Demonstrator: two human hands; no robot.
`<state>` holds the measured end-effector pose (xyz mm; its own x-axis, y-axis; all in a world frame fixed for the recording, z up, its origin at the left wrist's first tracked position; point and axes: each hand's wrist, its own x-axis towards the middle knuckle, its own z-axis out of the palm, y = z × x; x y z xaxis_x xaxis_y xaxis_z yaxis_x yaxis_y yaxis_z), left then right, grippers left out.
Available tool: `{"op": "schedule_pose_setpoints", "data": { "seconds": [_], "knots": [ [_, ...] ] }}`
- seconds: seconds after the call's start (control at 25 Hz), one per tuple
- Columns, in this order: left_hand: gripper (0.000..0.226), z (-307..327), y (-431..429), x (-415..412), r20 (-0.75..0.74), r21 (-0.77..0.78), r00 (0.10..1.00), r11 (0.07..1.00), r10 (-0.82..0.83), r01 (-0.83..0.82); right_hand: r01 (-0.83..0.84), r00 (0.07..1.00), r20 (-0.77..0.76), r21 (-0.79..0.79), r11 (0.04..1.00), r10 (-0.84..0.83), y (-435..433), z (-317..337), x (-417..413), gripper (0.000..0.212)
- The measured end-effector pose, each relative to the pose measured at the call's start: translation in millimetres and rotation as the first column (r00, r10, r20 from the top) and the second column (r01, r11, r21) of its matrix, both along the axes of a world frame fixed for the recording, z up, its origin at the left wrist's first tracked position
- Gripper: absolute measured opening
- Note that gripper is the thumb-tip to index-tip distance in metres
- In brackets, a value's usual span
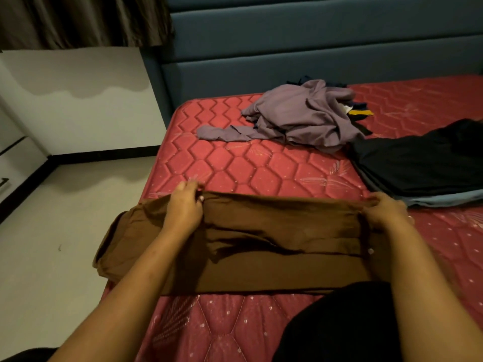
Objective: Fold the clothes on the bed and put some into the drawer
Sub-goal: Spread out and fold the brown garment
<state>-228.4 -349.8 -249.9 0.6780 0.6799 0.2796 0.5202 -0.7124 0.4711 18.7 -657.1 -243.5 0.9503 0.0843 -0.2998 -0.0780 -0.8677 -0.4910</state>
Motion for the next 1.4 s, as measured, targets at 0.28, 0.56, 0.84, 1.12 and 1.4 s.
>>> {"op": "schedule_pose_setpoints", "data": {
  "seconds": [0.28, 0.56, 0.84, 1.12, 1.4],
  "knots": [
    [0.062, -43, -68, 20, -0.399, 0.102, 0.912, 0.984, -0.094, 0.146, -0.059, 0.963, -0.266, -0.022, 0.998, 0.051, 9, -54, 27, 0.096],
    [0.078, -60, -87, 19, -0.529, 0.122, 0.839, 0.967, -0.128, 0.224, 0.025, 0.99, 0.141, -0.002, 1.0, -0.025, 3, -21, 16, 0.046],
    [0.052, -72, -82, 9, -0.269, 0.369, 0.958, 0.908, -0.098, 0.196, 0.18, 0.976, 0.149, -0.125, 0.976, -0.161, 11, -22, 11, 0.042],
    [0.036, -70, -61, -31, -0.092, 0.432, 0.996, 0.901, 0.007, 0.033, -0.084, 0.986, 0.101, -0.409, 0.908, 0.136, 41, 1, -29, 0.047],
    [0.054, -77, -56, -43, -0.233, 0.353, 0.969, 0.936, 0.084, 0.004, -0.92, 0.373, 0.009, -0.129, 0.371, 0.928, 138, -24, -131, 0.075]
  ]
}}
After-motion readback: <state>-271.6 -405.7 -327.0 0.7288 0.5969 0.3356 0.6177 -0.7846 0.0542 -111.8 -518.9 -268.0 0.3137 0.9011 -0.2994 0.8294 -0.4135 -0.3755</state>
